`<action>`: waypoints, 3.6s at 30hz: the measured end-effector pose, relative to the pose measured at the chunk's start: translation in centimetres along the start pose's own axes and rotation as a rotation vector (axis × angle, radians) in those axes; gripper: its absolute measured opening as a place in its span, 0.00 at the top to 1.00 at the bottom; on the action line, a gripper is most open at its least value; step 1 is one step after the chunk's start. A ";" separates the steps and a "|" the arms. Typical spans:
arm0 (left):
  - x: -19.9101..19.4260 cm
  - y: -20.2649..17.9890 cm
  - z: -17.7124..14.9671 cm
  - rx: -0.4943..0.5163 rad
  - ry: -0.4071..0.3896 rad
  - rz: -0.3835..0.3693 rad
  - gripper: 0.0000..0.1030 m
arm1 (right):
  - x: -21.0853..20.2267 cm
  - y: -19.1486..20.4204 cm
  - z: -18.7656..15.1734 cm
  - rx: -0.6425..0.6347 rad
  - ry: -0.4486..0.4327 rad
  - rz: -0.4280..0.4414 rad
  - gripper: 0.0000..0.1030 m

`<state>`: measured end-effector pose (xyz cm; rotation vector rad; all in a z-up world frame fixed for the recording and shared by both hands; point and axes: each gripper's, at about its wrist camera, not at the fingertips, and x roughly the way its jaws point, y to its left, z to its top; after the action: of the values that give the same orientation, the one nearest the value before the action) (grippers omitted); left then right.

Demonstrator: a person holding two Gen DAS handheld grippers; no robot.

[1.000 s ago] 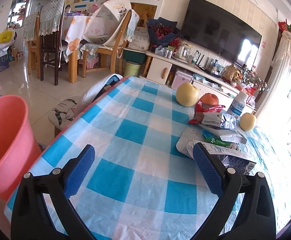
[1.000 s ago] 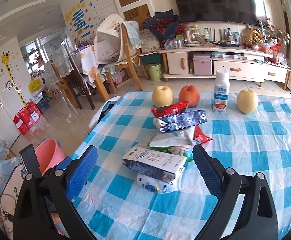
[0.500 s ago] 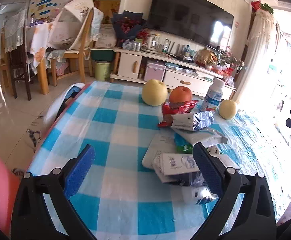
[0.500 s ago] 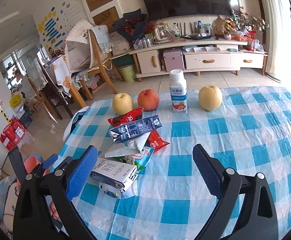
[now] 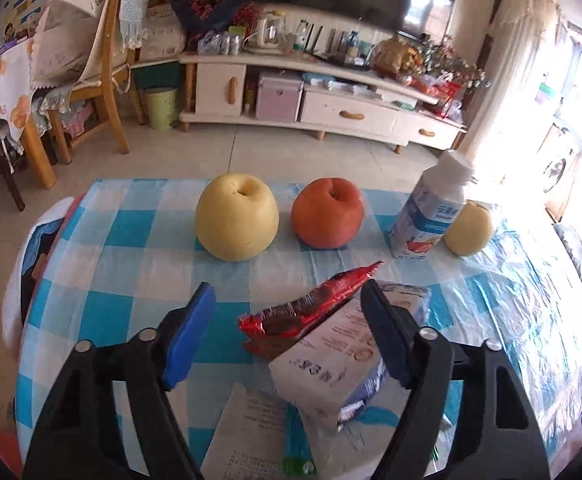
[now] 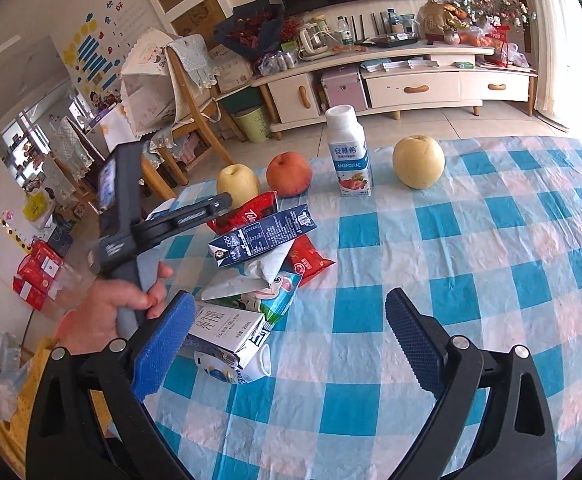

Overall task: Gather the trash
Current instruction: 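Lower left gripper onto white milk carton beside the red wrapper, then grasp white milk carton with left gripper while right grasps white paper packet, then lift carton and paper packet, carry both toward the pink bucket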

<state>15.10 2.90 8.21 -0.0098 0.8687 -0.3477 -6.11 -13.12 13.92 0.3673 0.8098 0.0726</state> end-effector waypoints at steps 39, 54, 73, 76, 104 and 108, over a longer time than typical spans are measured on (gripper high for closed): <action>-0.7 -3.9 -8.9 0.085 0.283 -0.364 0.29 | 5.4 -4.6 -3.0 0.154 0.315 0.040 0.08; -14.1 -1.0 -15.0 0.362 0.092 -0.320 0.21 | 5.3 -1.9 -4.1 0.045 0.358 0.111 0.08; -13.3 -6.8 -27.1 0.852 0.163 -0.164 0.19 | 8.6 -0.4 -7.5 0.202 0.413 0.214 0.08; -13.2 -6.9 -27.2 0.788 0.139 -0.165 0.24 | 8.5 -1.4 -7.4 0.272 0.369 0.245 0.09; -18.2 2.3 -24.6 0.019 -0.011 -0.281 0.44 | 3.9 2.5 -6.1 0.124 0.127 0.303 0.87; -18.9 3.9 -24.5 -0.025 -0.041 -0.272 0.44 | 2.5 4.4 -6.2 0.052 0.081 0.282 0.87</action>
<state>-13.34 15.53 5.85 -0.1588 0.8319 -0.5889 -8.52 -6.66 9.84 0.5288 0.8364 0.3314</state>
